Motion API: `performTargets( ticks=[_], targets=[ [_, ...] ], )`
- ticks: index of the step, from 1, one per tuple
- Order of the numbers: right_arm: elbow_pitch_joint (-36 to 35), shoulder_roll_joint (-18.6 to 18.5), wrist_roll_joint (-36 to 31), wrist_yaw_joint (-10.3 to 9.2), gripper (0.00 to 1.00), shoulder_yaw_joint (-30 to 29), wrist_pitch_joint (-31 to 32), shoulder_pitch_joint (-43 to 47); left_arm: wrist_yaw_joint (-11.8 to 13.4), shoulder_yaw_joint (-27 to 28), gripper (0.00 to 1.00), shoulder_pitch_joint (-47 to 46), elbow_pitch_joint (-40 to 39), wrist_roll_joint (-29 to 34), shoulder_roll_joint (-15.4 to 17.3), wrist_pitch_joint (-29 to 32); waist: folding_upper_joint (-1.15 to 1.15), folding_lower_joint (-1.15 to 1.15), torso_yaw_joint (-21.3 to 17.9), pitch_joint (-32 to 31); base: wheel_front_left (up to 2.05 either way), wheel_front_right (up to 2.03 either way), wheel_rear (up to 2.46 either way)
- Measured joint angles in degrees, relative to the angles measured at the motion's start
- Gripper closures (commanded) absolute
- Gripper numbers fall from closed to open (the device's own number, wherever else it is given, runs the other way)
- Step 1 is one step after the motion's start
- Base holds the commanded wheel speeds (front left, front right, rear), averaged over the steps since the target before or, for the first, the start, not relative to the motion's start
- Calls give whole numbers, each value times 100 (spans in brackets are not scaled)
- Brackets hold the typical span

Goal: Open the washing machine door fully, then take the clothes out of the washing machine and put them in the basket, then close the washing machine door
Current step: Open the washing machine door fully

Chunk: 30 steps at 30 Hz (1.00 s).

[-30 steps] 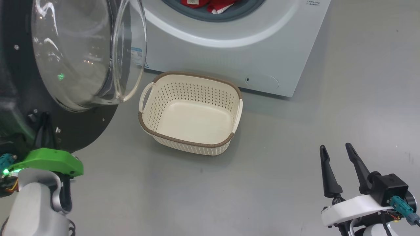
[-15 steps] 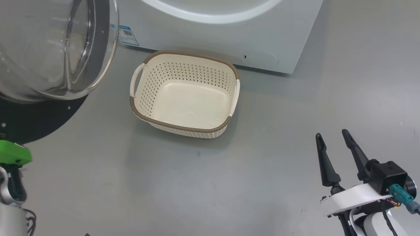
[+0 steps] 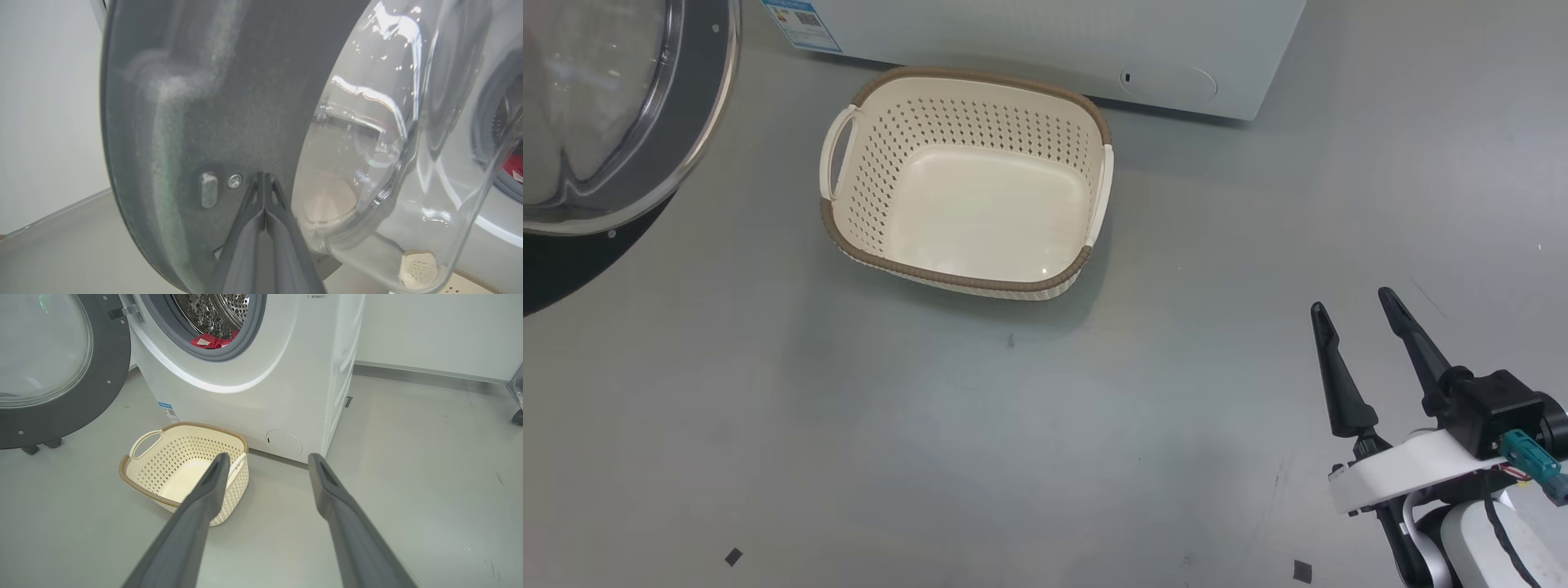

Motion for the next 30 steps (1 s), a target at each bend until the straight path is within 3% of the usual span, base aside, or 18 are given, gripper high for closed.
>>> performTargets(
  ticks=[10,30],
  targets=[
    [-148,-126,-56,-4,0,-70,100,-165,-78,182,100,-282,286,-111,323,82,0,0,-28,376,0,0,0],
    [33,-114,-59,-1,0,-116,76,-346,-253,-140,100,-419,701,27,149,-81,0,0,34,250,0,0,0]
  ],
)
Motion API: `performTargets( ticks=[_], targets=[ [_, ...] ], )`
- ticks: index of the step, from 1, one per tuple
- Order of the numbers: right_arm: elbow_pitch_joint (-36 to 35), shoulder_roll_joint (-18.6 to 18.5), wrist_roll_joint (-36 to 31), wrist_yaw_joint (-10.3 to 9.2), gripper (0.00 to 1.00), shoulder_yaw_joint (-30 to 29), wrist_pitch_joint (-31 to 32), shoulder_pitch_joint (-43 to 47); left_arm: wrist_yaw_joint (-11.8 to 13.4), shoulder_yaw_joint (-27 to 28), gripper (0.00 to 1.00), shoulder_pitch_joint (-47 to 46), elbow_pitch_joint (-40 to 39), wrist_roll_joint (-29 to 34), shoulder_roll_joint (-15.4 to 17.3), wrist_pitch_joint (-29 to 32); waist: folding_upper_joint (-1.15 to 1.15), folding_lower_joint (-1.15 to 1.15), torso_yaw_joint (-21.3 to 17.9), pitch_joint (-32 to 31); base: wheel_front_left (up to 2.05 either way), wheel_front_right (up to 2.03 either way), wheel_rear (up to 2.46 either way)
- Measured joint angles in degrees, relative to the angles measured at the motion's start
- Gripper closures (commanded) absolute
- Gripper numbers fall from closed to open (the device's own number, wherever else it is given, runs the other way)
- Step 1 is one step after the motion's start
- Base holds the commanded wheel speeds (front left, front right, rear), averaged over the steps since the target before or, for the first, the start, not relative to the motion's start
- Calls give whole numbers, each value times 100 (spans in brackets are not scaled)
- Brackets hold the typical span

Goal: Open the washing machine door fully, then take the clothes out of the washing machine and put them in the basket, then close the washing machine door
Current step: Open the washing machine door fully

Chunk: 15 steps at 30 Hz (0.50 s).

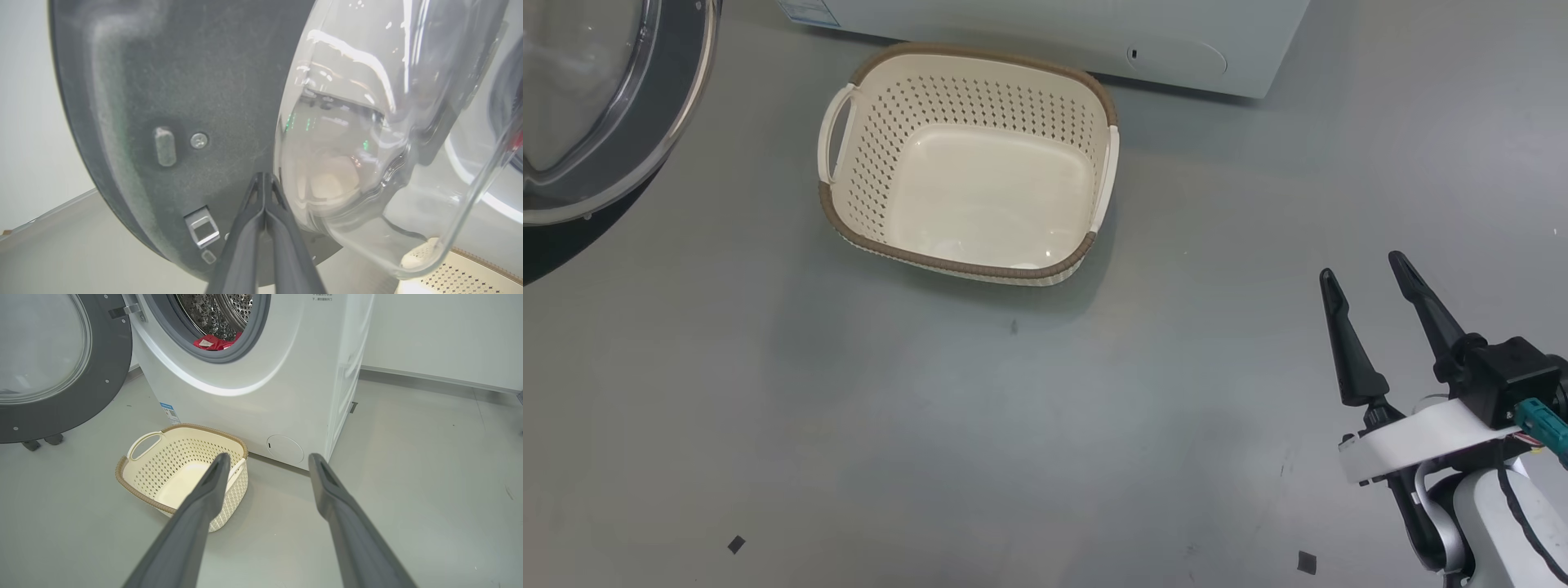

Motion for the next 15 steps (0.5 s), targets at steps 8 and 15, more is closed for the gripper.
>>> performTargets(
  ticks=[8,15],
  targets=[
    [212,123,36,7,0,4,-151,-55,-152,-272,100,22,11,225,-49,-57,0,0,-34,-357,0,0,0],
    [406,245,130,9,0,5,-278,-50,-253,-597,100,241,-40,487,-224,-80,0,0,-102,-761,0,0,0]
  ],
)
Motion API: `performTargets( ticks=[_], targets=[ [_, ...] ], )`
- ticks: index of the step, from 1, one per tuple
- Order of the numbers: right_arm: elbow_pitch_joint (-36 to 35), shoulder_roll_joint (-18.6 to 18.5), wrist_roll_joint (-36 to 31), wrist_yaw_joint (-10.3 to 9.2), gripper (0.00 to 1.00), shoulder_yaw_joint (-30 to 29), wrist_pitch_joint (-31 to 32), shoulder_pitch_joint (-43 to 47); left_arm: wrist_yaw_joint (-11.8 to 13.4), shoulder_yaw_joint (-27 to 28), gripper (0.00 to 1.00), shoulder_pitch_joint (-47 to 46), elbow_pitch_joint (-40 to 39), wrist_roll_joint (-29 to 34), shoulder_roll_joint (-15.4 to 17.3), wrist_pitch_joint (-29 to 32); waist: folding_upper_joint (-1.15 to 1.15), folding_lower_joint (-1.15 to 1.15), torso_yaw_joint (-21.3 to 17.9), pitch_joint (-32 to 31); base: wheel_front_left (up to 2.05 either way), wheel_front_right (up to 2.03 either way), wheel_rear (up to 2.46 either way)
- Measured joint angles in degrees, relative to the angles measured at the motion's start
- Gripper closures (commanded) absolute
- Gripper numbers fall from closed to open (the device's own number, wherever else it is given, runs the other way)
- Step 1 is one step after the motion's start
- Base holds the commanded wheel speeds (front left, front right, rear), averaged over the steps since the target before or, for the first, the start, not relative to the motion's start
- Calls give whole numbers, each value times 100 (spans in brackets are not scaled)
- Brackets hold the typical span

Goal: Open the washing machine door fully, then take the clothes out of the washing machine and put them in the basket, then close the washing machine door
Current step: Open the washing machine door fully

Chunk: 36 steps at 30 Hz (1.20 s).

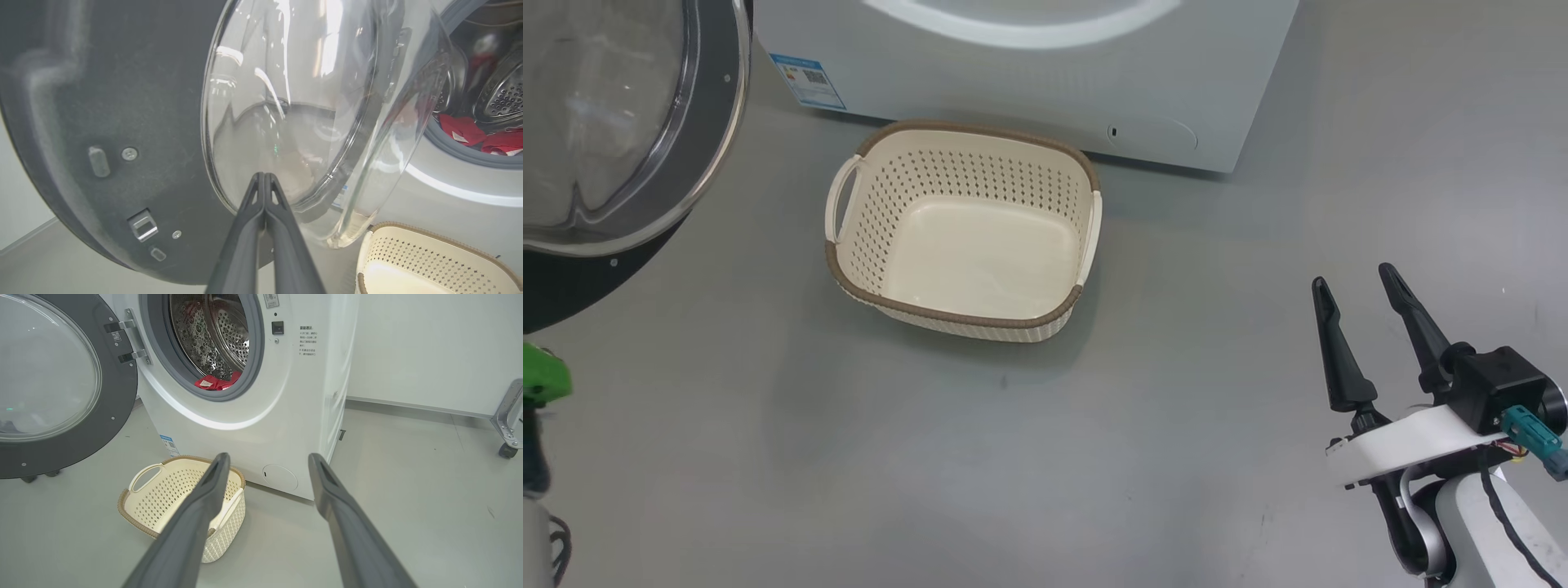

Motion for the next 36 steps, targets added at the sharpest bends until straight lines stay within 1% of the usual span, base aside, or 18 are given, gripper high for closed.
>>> performTargets(
  ticks=[5,13,18,22,30,32,36],
  targets=[
    [107,85,60,-1,0,-29,-66,52,-89,-214,100,234,-104,141,-125,-38,0,0,-64,-323,0,0,0],
    [177,120,167,-1,0,-110,-119,243,-152,-427,100,605,-389,257,-304,-45,0,0,-187,-762,0,0,0],
    [208,151,215,-2,0,-155,-167,357,-201,-531,100,888,-676,244,-680,-49,0,0,-303,-1036,0,0,0],
    [235,164,247,-2,0,-153,-168,503,-246,-742,100,1132,-923,266,-826,-49,0,0,-397,-1227,0,0,0],
    [226,183,252,-18,0,-222,-201,631,-301,-1068,100,1519,-1479,389,-1003,-51,0,0,-574,-1483,0,0,0],
    [221,205,253,-58,0,-225,-219,670,-302,-1138,100,1639,-1572,412,-1063,-51,0,0,-620,-1523,0,0,0],
    [219,229,292,-59,0,-268,-224,736,-303,-1192,100,1906,-1772,412,-1194,-51,0,0,-713,-1596,0,0,0]
  ],
)
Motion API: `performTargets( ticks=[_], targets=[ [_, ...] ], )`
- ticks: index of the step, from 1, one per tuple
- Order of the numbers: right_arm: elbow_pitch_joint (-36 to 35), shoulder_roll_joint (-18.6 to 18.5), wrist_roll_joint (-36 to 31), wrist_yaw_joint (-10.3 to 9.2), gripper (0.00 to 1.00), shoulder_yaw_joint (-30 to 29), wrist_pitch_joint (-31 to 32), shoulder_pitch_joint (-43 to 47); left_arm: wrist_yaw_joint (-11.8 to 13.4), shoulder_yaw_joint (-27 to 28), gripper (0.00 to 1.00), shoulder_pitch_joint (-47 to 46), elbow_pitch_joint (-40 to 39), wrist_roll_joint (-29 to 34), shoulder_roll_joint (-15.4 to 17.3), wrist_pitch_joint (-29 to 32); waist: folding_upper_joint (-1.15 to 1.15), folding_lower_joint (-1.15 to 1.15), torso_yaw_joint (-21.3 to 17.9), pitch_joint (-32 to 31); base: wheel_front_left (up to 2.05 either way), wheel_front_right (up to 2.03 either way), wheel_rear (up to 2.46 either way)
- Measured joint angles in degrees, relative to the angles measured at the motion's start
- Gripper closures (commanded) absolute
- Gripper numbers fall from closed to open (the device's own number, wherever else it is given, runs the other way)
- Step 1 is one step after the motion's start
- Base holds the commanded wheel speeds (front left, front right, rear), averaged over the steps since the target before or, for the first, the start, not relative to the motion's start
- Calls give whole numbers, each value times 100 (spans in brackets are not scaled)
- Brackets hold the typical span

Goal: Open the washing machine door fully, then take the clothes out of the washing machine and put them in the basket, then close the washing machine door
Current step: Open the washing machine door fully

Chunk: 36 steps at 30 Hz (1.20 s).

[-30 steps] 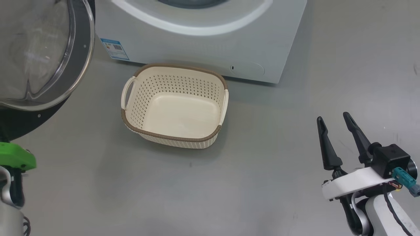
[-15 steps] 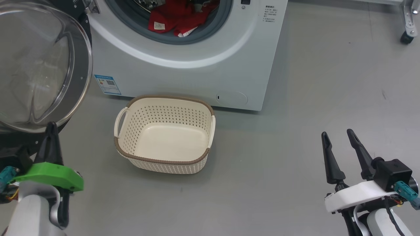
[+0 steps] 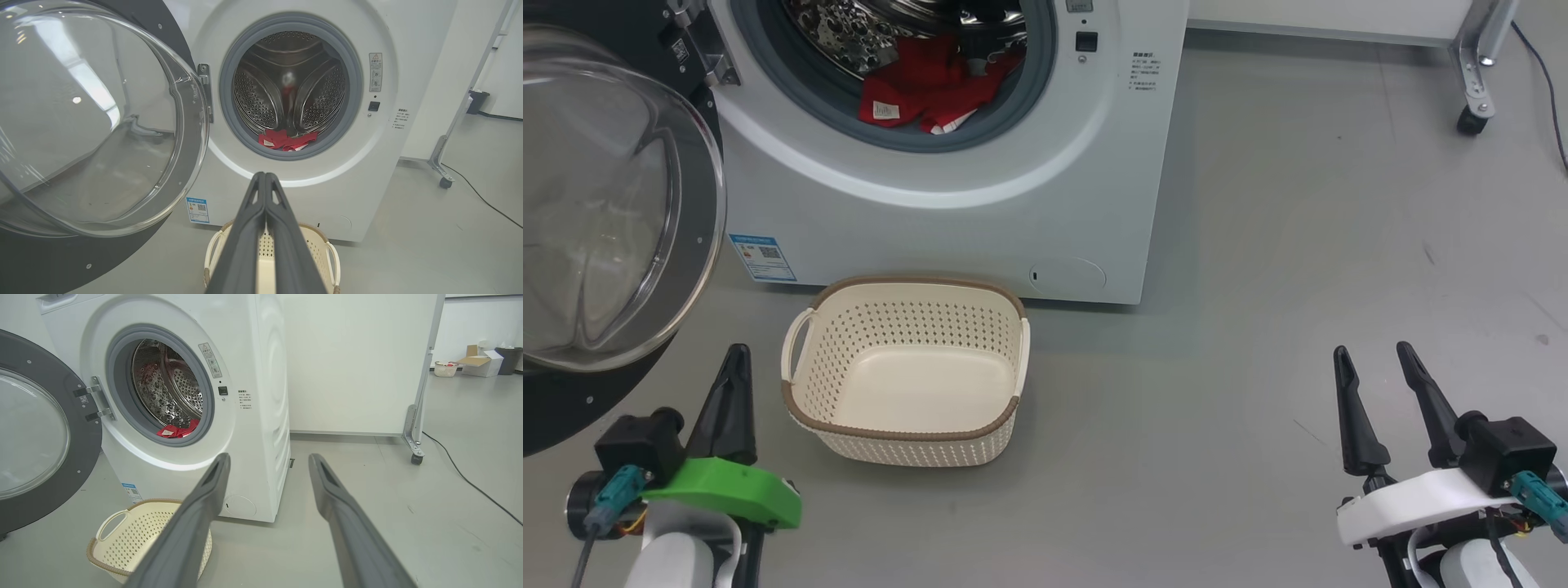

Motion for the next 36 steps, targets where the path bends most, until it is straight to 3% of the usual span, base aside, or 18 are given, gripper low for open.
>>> performTargets(
  ticks=[9,10,11,12,13,36],
  targets=[
    [-85,1,2,-58,0,-158,-43,163,-42,-265,100,438,-427,80,-100,0,0,0,-238,-86,0,0,0],
    [-90,1,2,-59,0,-175,-43,182,-42,-288,70,454,-452,89,-102,0,0,0,-247,-85,0,0,0],
    [-94,0,2,-59,0,-186,-43,204,-43,-305,50,461,-483,91,-107,0,0,0,-252,-82,0,0,0],
    [-102,1,2,-59,0,-188,-43,208,-43,-311,12,467,-521,91,-107,0,0,0,-257,-79,0,0,0],
    [-120,1,2,-59,0,-193,-44,208,-43,-310,0,472,-569,91,-107,0,0,0,-261,-75,0,0,0],
    [-263,11,1,-111,0,-230,-70,209,-43,-482,0,754,-903,101,-121,0,0,0,-279,48,0,0,0]
  ],
)
